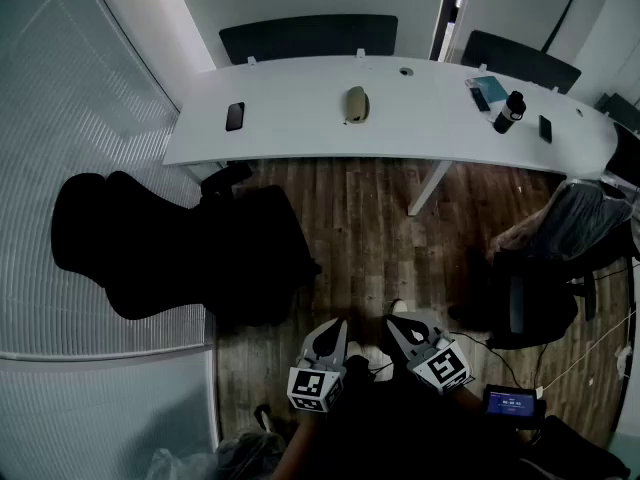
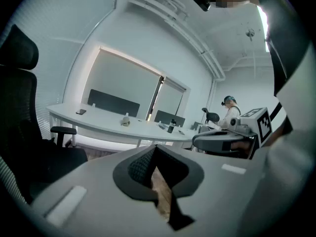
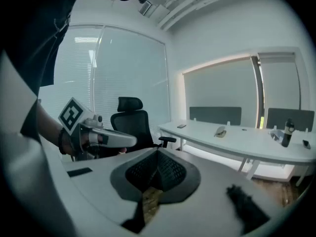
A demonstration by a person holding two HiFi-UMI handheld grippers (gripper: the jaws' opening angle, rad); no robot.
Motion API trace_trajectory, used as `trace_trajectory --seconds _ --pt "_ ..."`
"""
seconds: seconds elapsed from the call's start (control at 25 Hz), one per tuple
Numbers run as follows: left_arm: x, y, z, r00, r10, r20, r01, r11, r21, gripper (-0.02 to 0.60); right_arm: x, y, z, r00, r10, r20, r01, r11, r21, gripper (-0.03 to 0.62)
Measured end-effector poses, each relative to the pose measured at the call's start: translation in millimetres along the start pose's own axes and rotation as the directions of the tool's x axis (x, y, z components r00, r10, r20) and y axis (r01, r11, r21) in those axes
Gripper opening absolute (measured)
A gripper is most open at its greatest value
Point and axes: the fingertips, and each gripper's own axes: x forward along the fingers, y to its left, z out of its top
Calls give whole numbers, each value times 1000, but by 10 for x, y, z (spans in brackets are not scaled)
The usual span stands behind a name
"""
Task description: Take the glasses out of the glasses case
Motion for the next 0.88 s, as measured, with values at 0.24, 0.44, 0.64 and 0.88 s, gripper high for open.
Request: trace_trajectory --seconds 0.24,0.44,0.64,0.88 --pt "393 -271 -201 995 -59 -77 64 995 70 8 67 -239 -198 1000 9 10 -9 999 50 9" --pt "644 -505 -166 989 -83 -120 92 993 70 8 -7 -660 -145 998 -24 64 14 989 144 9" --pt "1092 -614 83 984 -96 -150 113 988 109 8 -105 -1353 -38 992 -89 94 70 980 184 9" --pt "1666 -818 279 964 -164 -209 205 960 192 8 -263 -2186 -32 978 -170 121 135 957 255 9"
